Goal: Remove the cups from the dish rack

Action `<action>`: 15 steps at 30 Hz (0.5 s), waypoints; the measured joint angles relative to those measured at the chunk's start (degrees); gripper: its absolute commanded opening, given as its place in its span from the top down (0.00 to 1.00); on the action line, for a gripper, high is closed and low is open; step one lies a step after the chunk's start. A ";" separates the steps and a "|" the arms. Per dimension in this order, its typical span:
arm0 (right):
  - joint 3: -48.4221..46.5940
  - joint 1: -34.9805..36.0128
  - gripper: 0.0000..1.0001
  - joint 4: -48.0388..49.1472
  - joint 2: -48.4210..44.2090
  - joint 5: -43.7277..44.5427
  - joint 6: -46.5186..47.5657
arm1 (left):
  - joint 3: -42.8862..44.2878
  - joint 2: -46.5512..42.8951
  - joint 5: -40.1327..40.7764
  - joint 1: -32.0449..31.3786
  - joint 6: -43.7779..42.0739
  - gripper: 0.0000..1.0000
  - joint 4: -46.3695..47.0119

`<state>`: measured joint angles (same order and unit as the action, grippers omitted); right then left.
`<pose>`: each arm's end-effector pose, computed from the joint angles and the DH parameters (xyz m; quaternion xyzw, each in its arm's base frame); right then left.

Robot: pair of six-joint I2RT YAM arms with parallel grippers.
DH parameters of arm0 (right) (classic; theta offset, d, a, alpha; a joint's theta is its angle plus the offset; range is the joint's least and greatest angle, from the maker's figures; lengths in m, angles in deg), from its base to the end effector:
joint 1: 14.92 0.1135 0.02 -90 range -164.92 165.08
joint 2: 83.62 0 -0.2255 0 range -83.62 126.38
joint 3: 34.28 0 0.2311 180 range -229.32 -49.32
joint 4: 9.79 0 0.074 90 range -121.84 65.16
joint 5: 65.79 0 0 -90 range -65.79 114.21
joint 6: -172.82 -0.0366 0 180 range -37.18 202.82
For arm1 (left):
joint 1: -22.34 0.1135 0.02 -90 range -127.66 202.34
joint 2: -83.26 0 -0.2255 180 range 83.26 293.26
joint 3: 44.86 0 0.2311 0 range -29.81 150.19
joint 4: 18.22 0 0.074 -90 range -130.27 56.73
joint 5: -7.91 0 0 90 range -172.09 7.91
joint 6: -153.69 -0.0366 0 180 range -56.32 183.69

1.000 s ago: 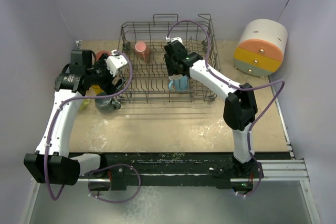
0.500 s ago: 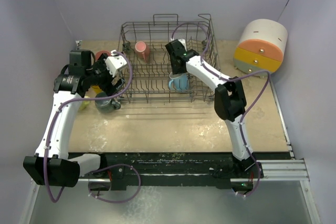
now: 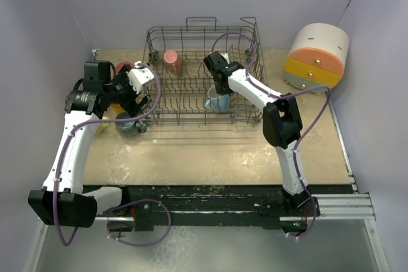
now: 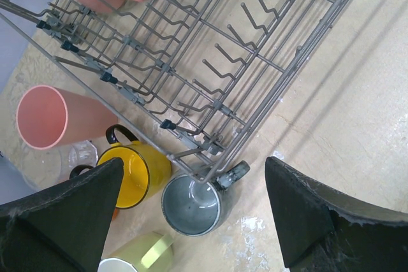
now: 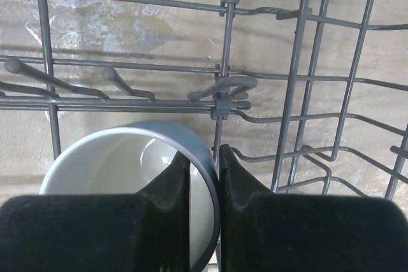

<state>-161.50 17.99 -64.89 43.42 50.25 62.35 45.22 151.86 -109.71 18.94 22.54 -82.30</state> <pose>0.3851 0.2301 0.2068 -0.0332 0.9309 -0.0600 0.3588 0.2297 -0.0306 0.3360 0.4258 0.7865 -0.0805 0.4400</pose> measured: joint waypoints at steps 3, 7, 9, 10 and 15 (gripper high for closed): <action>1.66 -0.31 1.00 0.11 -1.68 -0.48 -0.20 | 0.00 -0.07 0.00 0.00 0.02 0.06 0.04; 1.66 -0.24 1.00 0.98 -2.91 -0.96 0.35 | 0.00 -0.15 0.00 0.00 0.02 0.06 0.04; 1.40 -0.33 1.00 0.96 -3.48 -1.53 1.03 | 0.00 -0.33 0.00 0.00 0.04 0.06 0.04; 1.01 -0.33 1.00 0.90 -3.58 -1.70 1.44 | 0.00 -0.46 0.00 0.00 0.04 0.06 0.04; -4.74 -0.28 1.00 -0.76 -3.58 -3.23 4.28 | 0.00 -1.01 0.07 0.00 0.04 0.06 0.04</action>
<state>-166.25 17.71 -65.66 39.84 47.02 66.64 45.22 150.86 -109.64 18.94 22.58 -82.26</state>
